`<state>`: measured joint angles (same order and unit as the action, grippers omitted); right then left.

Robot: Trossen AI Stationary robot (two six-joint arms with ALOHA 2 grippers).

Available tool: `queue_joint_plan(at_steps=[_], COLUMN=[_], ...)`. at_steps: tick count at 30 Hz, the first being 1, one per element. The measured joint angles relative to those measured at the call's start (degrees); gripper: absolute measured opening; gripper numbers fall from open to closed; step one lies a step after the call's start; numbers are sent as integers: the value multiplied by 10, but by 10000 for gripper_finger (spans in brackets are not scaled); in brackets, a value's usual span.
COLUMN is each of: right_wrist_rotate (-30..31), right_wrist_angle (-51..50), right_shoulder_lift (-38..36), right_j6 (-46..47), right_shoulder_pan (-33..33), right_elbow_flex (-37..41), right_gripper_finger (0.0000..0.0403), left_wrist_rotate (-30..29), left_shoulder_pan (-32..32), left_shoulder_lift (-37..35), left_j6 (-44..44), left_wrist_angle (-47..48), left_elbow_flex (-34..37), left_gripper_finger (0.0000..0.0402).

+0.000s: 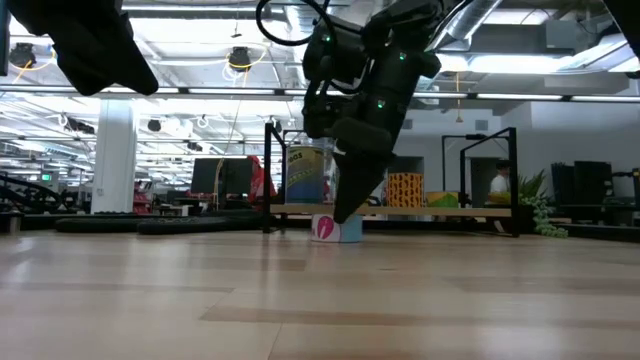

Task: Pick and place cans onto a shelf
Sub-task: Put the canned tuna on the shelf

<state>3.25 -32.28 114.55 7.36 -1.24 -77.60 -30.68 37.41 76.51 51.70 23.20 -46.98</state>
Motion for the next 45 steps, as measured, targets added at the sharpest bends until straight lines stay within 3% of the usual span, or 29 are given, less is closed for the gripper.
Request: queue_joint_plan(at_steps=[7, 12, 20, 25, 34, 39, 45], right_wrist_rotate=[31, 30, 39, 104, 134, 134, 95], right_wrist_angle=[-13, -122, -303, -382, -297, -215, -141], right_shoulder_lift=[-10, -43, -190, -285, -394, -398, -398], right_j6=[9, 28, 62, 107, 103, 54, -15], right_shoulder_pan=[9, 20, 44, 40, -16, -82, -172], right_elbow_flex=[1, -24, -40, -25, 125, 202, 237], right_gripper_finger=[14, 8, 5, 4, 4, 5, 6], left_wrist_rotate=[0, 0, 0, -5, -33, -32, -32], left_shoulder_pan=[0, 0, 0, 0, -3, -12, -20], left_shoulder_lift=[0, 0, 0, 0, 0, 0, 0], left_j6=[-1, -2, -10, -13, -15, -15, -14], left_wrist_angle=[1, 2, 3, 1, 0, -1, -2], left_elbow_flex=[0, 0, 0, 0, 0, 0, 0], left_gripper_finger=[0, 0, 0, 0, 0, 0, 0])
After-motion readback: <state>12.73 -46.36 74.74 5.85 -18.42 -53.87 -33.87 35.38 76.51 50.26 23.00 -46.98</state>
